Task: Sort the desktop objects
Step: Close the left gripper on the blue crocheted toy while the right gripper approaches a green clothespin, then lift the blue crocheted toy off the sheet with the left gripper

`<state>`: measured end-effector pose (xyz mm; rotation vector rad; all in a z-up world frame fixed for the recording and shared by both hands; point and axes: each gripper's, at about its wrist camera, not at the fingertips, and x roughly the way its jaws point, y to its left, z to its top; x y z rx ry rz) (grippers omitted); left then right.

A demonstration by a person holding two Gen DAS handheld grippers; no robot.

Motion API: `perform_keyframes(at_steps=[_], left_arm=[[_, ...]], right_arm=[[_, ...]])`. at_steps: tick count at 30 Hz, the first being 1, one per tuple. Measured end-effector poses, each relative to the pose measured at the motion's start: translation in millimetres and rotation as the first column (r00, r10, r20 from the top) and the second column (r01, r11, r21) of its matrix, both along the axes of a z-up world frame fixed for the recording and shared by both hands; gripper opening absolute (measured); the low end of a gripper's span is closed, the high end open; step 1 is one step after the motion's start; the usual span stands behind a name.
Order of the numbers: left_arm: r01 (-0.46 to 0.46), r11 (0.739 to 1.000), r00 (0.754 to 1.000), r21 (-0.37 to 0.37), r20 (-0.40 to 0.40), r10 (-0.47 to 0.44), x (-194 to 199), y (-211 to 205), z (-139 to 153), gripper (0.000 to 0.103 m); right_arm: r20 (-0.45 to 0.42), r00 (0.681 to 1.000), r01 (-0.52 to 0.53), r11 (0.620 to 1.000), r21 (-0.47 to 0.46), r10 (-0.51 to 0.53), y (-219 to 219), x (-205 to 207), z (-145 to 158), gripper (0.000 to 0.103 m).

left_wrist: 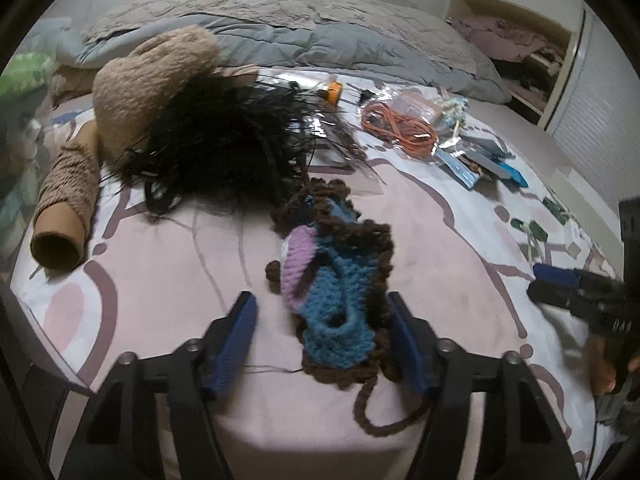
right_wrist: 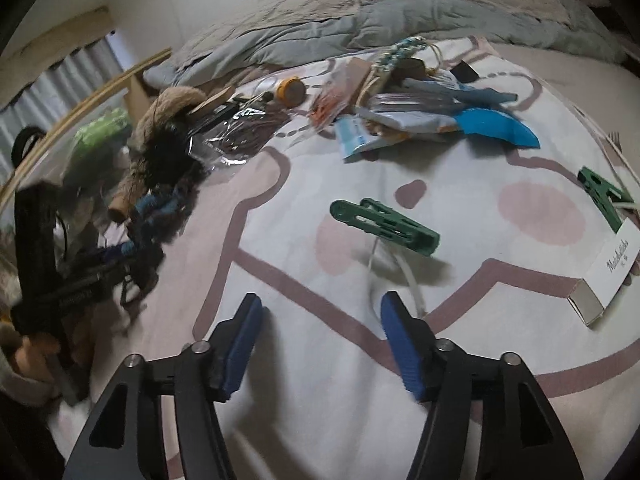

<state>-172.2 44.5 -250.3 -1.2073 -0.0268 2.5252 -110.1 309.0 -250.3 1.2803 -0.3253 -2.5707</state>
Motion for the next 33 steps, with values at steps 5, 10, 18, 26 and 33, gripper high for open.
perform_keyframes(at_steps=[5,10,18,26,33], left_arm=[[0.038,0.999,0.999,-0.003,0.007,-0.038,8,-8,4,0.04],[0.146,0.989,0.989,-0.02,0.003,-0.146,26,-6,10,0.017],[0.219,0.974,0.976,-0.047,0.014,-0.219,43,-2,17,0.007],[0.339,0.922,0.94,-0.189,0.097,-0.326,90,-6,13,0.007],[0.328,0.911,0.941,-0.249,0.178,-0.289,110,-38,26,0.007]], right_arm=[[-0.001,1.0,-0.016,0.999,0.031,0.016,-8,-2,-1,0.071],[-0.001,1.0,-0.015,1.0,0.0,0.015,-3,-2,-2,0.071],[-0.004,1.0,-0.013,1.0,-0.015,0.013,-2,-2,-1,0.071],[-0.006,1.0,-0.012,0.999,-0.039,0.012,2,-1,-1,0.071],[-0.006,1.0,-0.011,0.999,-0.041,0.01,1,-1,-1,0.071]])
